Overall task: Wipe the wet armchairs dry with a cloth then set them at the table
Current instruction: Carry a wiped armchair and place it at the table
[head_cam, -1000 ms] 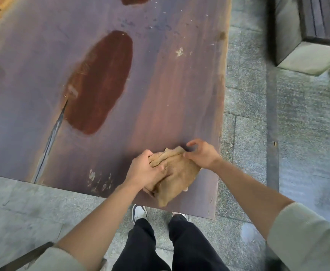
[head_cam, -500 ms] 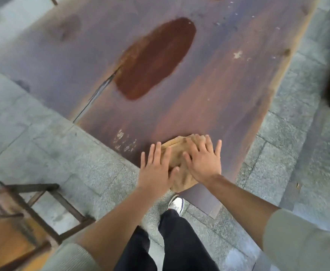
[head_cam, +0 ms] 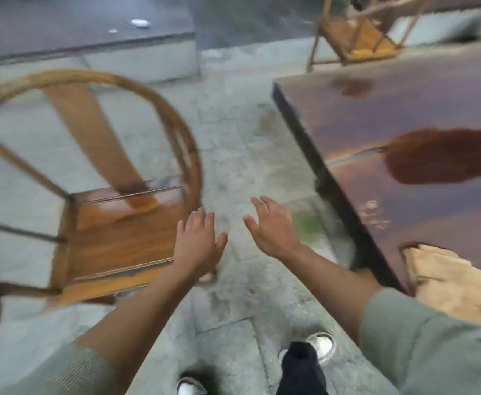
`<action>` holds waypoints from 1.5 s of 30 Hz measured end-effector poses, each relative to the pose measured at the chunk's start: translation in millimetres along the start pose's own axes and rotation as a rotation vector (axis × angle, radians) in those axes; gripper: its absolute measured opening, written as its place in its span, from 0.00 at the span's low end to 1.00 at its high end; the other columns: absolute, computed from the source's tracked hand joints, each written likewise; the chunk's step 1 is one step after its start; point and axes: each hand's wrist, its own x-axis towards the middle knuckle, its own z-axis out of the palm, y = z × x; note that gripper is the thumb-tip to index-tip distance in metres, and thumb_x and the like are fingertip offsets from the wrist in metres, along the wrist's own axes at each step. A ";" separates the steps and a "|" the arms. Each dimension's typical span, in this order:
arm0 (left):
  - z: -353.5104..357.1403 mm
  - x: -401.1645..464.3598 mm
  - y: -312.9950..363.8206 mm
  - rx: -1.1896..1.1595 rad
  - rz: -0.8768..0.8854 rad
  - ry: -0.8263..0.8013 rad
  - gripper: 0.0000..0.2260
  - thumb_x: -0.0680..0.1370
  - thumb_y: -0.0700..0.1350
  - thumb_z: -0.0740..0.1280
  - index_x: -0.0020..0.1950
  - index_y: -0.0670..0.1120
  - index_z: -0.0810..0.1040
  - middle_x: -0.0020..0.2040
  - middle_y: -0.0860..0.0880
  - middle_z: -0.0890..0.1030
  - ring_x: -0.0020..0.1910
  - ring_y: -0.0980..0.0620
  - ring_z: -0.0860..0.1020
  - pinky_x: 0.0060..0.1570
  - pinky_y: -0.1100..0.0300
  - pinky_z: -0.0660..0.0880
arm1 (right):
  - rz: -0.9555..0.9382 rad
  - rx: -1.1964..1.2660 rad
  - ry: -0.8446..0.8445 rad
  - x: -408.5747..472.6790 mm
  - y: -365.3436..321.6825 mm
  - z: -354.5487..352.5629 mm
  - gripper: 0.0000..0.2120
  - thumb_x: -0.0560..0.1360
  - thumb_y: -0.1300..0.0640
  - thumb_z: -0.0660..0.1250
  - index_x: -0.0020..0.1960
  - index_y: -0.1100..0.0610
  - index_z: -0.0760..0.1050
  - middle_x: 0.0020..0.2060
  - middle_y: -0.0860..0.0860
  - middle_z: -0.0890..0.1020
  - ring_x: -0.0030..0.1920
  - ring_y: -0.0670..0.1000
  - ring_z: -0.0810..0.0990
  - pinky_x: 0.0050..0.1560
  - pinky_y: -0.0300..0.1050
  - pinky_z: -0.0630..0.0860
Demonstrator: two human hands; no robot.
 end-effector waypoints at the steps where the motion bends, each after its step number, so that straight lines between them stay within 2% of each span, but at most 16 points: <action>1: -10.5 -10.8 -38.1 -0.011 -0.049 0.010 0.27 0.80 0.59 0.58 0.76 0.46 0.63 0.77 0.40 0.63 0.76 0.43 0.60 0.73 0.41 0.58 | -0.019 0.024 -0.006 4.3 -38.9 10.6 0.27 0.84 0.42 0.54 0.80 0.53 0.61 0.79 0.54 0.62 0.79 0.56 0.60 0.77 0.61 0.51; 2: -27.1 -31.9 -94.5 -0.017 -0.112 0.034 0.28 0.80 0.59 0.57 0.76 0.46 0.63 0.77 0.40 0.63 0.77 0.43 0.60 0.73 0.41 0.57 | -0.058 0.047 -0.019 7.9 -98.9 27.6 0.27 0.84 0.42 0.55 0.80 0.53 0.61 0.79 0.54 0.63 0.78 0.55 0.60 0.77 0.61 0.51; 6: -75.2 -85.7 -242.0 -0.020 -0.288 0.097 0.29 0.81 0.61 0.54 0.76 0.46 0.63 0.76 0.41 0.65 0.76 0.41 0.61 0.74 0.40 0.58 | -0.178 0.066 -0.068 20.8 -261.1 68.0 0.29 0.83 0.41 0.55 0.78 0.55 0.63 0.77 0.56 0.67 0.76 0.58 0.64 0.76 0.61 0.57; 10: -114.9 -114.2 -348.3 -0.025 -0.390 0.137 0.27 0.81 0.60 0.55 0.72 0.44 0.66 0.72 0.40 0.69 0.72 0.40 0.65 0.71 0.42 0.60 | -0.254 0.085 -0.070 44.7 -382.9 100.6 0.29 0.83 0.41 0.57 0.78 0.55 0.63 0.75 0.58 0.69 0.75 0.59 0.67 0.74 0.57 0.62; 12: -131.6 -125.6 -398.2 -0.046 -0.427 0.140 0.26 0.81 0.59 0.56 0.73 0.44 0.66 0.72 0.40 0.69 0.72 0.40 0.64 0.71 0.42 0.60 | -0.270 0.120 -0.124 59.1 -440.4 121.5 0.29 0.83 0.41 0.56 0.78 0.55 0.63 0.75 0.58 0.68 0.73 0.60 0.68 0.73 0.56 0.64; 15: -155.6 -126.1 -480.9 -0.066 -0.410 0.164 0.25 0.81 0.58 0.57 0.74 0.45 0.64 0.74 0.40 0.66 0.74 0.41 0.61 0.72 0.43 0.58 | -0.301 0.218 -0.181 88.5 -530.0 157.1 0.30 0.83 0.41 0.57 0.79 0.55 0.61 0.76 0.58 0.66 0.74 0.60 0.66 0.74 0.55 0.63; 20: -194.5 -84.8 -607.3 -0.060 -0.352 0.099 0.25 0.80 0.53 0.60 0.75 0.44 0.63 0.74 0.39 0.65 0.74 0.39 0.62 0.72 0.46 0.59 | -0.240 0.419 -0.262 149.7 -657.5 218.9 0.32 0.82 0.41 0.58 0.80 0.56 0.58 0.77 0.59 0.63 0.76 0.60 0.65 0.76 0.57 0.61; 24: -208.1 -41.6 -678.4 -0.057 -0.328 0.099 0.23 0.82 0.50 0.59 0.75 0.44 0.63 0.75 0.39 0.65 0.74 0.39 0.62 0.73 0.45 0.59 | -0.140 0.532 -0.278 193.4 -718.3 245.5 0.32 0.81 0.41 0.59 0.80 0.56 0.58 0.77 0.59 0.63 0.77 0.60 0.64 0.75 0.55 0.61; 27: -216.6 2.5 -705.0 -0.129 -0.199 0.074 0.21 0.82 0.50 0.60 0.73 0.44 0.67 0.72 0.41 0.70 0.71 0.40 0.67 0.70 0.46 0.64 | -0.014 0.601 -0.223 219.3 -733.2 255.1 0.32 0.81 0.42 0.59 0.80 0.55 0.59 0.77 0.57 0.65 0.76 0.59 0.64 0.74 0.55 0.63; 30: -235.7 68.9 -734.5 -0.206 -0.017 0.064 0.20 0.79 0.47 0.63 0.71 0.45 0.70 0.67 0.43 0.73 0.66 0.42 0.71 0.67 0.49 0.68 | 0.161 0.687 -0.094 261.6 -745.4 259.3 0.29 0.81 0.45 0.61 0.77 0.56 0.63 0.72 0.57 0.71 0.72 0.59 0.70 0.66 0.51 0.68; 34: -245.6 160.6 -773.9 -0.176 0.194 0.050 0.22 0.79 0.44 0.63 0.72 0.43 0.68 0.72 0.42 0.69 0.69 0.41 0.68 0.69 0.49 0.66 | 0.383 0.795 0.142 314.3 -760.4 258.3 0.27 0.83 0.47 0.60 0.77 0.58 0.63 0.71 0.59 0.74 0.71 0.61 0.72 0.67 0.50 0.67; 38: -244.3 208.8 -799.1 -0.180 0.434 -0.049 0.22 0.79 0.44 0.64 0.72 0.42 0.67 0.71 0.41 0.68 0.69 0.39 0.68 0.69 0.48 0.67 | 0.552 0.810 0.356 329.5 -778.5 249.8 0.24 0.84 0.50 0.58 0.76 0.61 0.65 0.62 0.59 0.79 0.65 0.61 0.76 0.62 0.49 0.69; 40: -252.3 223.3 -809.4 -0.198 0.523 -0.108 0.22 0.79 0.44 0.64 0.72 0.42 0.68 0.71 0.41 0.69 0.69 0.39 0.68 0.68 0.46 0.67 | 0.652 0.808 0.374 329.1 -794.0 249.0 0.25 0.84 0.49 0.58 0.77 0.60 0.64 0.62 0.58 0.80 0.65 0.60 0.77 0.64 0.48 0.69; 42: -260.9 236.5 -814.3 -0.195 0.582 -0.149 0.22 0.79 0.44 0.64 0.72 0.41 0.68 0.70 0.40 0.69 0.69 0.39 0.68 0.68 0.45 0.67 | 0.708 0.805 0.370 328.9 -806.2 246.6 0.26 0.84 0.48 0.57 0.78 0.60 0.63 0.66 0.58 0.78 0.68 0.60 0.75 0.66 0.48 0.69; 45: -275.6 276.7 -809.8 -0.167 0.682 -0.139 0.20 0.79 0.45 0.64 0.69 0.40 0.69 0.68 0.39 0.71 0.67 0.38 0.69 0.67 0.46 0.67 | 0.763 0.806 0.450 349.7 -814.9 234.9 0.26 0.83 0.48 0.58 0.77 0.60 0.63 0.67 0.58 0.78 0.68 0.59 0.75 0.68 0.50 0.69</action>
